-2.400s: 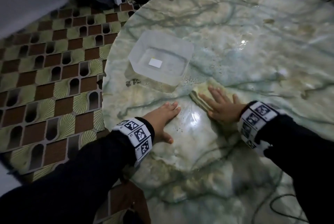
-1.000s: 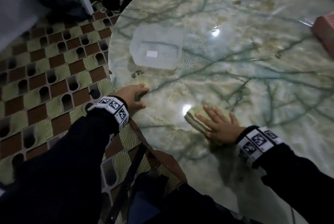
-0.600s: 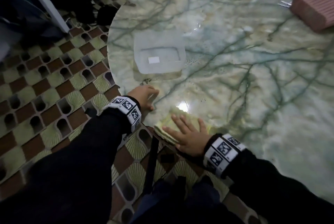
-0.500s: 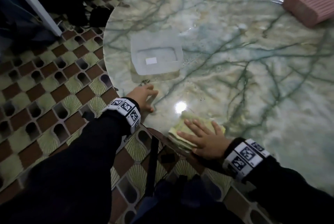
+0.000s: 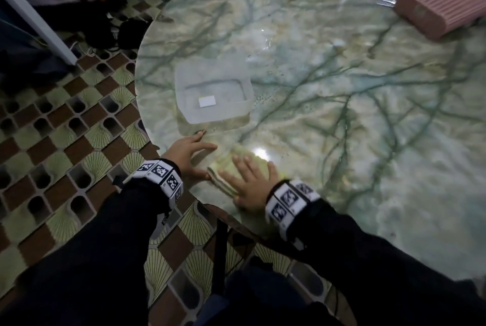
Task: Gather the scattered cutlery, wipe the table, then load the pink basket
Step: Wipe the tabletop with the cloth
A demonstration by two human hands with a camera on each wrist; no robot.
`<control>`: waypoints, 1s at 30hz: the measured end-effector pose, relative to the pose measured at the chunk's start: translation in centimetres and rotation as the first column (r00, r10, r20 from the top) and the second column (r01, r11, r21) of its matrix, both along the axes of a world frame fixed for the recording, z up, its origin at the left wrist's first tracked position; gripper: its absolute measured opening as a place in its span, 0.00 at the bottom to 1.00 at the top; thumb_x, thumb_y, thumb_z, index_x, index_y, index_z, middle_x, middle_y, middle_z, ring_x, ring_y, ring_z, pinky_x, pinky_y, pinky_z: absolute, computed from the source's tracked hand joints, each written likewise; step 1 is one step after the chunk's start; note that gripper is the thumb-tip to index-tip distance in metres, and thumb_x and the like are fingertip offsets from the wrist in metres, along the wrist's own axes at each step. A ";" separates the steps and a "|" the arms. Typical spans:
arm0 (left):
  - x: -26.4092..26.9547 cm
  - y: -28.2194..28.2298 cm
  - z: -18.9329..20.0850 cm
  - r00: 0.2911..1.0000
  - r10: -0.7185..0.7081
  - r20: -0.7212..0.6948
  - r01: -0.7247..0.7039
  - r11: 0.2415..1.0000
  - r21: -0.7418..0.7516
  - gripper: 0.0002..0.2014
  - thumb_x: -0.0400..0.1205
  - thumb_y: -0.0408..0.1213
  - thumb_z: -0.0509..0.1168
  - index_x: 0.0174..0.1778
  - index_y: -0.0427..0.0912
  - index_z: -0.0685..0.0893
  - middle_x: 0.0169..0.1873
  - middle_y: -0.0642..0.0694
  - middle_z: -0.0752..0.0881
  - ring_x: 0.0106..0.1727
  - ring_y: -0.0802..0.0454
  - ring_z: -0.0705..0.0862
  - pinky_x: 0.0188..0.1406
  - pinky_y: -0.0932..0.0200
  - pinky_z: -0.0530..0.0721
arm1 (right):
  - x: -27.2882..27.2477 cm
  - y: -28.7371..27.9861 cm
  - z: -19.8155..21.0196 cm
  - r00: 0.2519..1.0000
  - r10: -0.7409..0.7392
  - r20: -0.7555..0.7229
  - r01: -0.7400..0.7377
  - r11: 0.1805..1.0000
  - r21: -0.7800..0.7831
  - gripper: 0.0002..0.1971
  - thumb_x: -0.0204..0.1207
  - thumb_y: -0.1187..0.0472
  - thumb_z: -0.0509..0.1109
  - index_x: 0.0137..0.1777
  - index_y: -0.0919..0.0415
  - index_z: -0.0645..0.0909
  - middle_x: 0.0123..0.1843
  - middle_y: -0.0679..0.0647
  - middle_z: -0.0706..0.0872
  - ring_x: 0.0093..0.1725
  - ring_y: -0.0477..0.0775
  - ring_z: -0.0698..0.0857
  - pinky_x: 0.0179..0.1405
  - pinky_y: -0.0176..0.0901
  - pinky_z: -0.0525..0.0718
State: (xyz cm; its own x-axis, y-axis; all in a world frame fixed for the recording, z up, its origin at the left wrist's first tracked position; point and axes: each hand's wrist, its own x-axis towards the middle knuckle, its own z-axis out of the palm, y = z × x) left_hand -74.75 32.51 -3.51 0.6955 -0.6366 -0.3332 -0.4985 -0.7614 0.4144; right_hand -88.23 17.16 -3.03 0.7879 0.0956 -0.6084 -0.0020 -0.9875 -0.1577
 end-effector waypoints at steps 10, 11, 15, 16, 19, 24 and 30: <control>0.2 0.0 -0.9 0.999 0.045 -0.016 -0.045 0.999 0.015 0.38 0.60 0.45 0.82 0.68 0.60 0.77 0.81 0.48 0.58 0.81 0.47 0.58 0.80 0.49 0.57 | -0.4 -9.6 0.2 0.956 -0.294 -0.001 0.294 0.956 0.003 0.33 0.83 0.48 0.53 0.80 0.35 0.36 0.82 0.46 0.28 0.82 0.51 0.33 0.76 0.71 0.41; 0.2 0.0 -0.9 0.999 0.049 -0.014 -0.048 0.998 0.030 0.39 0.60 0.46 0.82 0.68 0.61 0.77 0.81 0.49 0.58 0.81 0.46 0.58 0.80 0.48 0.57 | 0.7 -9.2 -0.3 0.934 -0.354 0.047 0.353 0.935 0.018 0.33 0.82 0.48 0.53 0.80 0.35 0.37 0.83 0.47 0.30 0.83 0.52 0.35 0.75 0.71 0.42; 0.1 -0.4 -0.6 0.998 0.055 -0.007 -0.054 0.997 0.049 0.38 0.60 0.44 0.83 0.67 0.59 0.77 0.81 0.48 0.59 0.80 0.45 0.59 0.79 0.47 0.59 | 3.0 -5.6 -1.3 0.915 -0.368 0.168 0.366 0.930 0.041 0.32 0.82 0.48 0.51 0.81 0.37 0.38 0.84 0.51 0.33 0.83 0.57 0.37 0.75 0.72 0.42; 0.1 -0.5 -0.5 0.998 0.058 -0.011 -0.057 0.997 0.051 0.38 0.60 0.44 0.83 0.67 0.59 0.77 0.80 0.48 0.60 0.80 0.45 0.59 0.79 0.47 0.59 | 3.1 -4.7 -1.2 0.940 -0.307 0.149 0.305 0.952 0.039 0.32 0.82 0.48 0.51 0.81 0.37 0.37 0.83 0.51 0.31 0.83 0.57 0.35 0.75 0.72 0.41; 0.1 -0.8 0.0 0.998 0.062 -0.003 -0.062 0.996 0.059 0.39 0.60 0.42 0.83 0.68 0.57 0.77 0.79 0.46 0.61 0.79 0.44 0.60 0.77 0.52 0.57 | 1.8 -2.9 -0.5 0.991 -0.114 0.064 0.113 0.993 0.022 0.32 0.84 0.47 0.50 0.80 0.37 0.33 0.82 0.50 0.27 0.81 0.56 0.31 0.74 0.73 0.36; -0.1 -0.8 0.2 0.999 0.046 -0.018 -0.044 0.996 0.074 0.39 0.62 0.43 0.82 0.69 0.56 0.75 0.80 0.45 0.59 0.79 0.43 0.58 0.78 0.50 0.57 | -2.3 -3.5 -0.2 0.998 -0.040 -0.046 0.042 0.998 0.047 0.32 0.84 0.45 0.51 0.79 0.33 0.34 0.80 0.45 0.24 0.81 0.50 0.28 0.73 0.72 0.33; -0.1 -0.6 0.3 1.000 0.001 -0.001 -0.001 0.996 0.086 0.39 0.63 0.45 0.81 0.71 0.56 0.73 0.80 0.44 0.58 0.79 0.42 0.58 0.78 0.52 0.57 | -1.1 -7.6 0.4 0.962 -0.269 -0.051 0.270 0.963 -0.002 0.32 0.83 0.46 0.51 0.80 0.35 0.34 0.81 0.45 0.25 0.82 0.51 0.31 0.75 0.72 0.40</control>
State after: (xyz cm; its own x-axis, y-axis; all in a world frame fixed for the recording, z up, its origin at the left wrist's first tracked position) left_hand -74.85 31.94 -3.22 0.6956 -0.6053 -0.3870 -0.4976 -0.7945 0.3482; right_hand -89.35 9.51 -2.68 0.7534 -0.1134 -0.6477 -0.2761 -0.9485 -0.1551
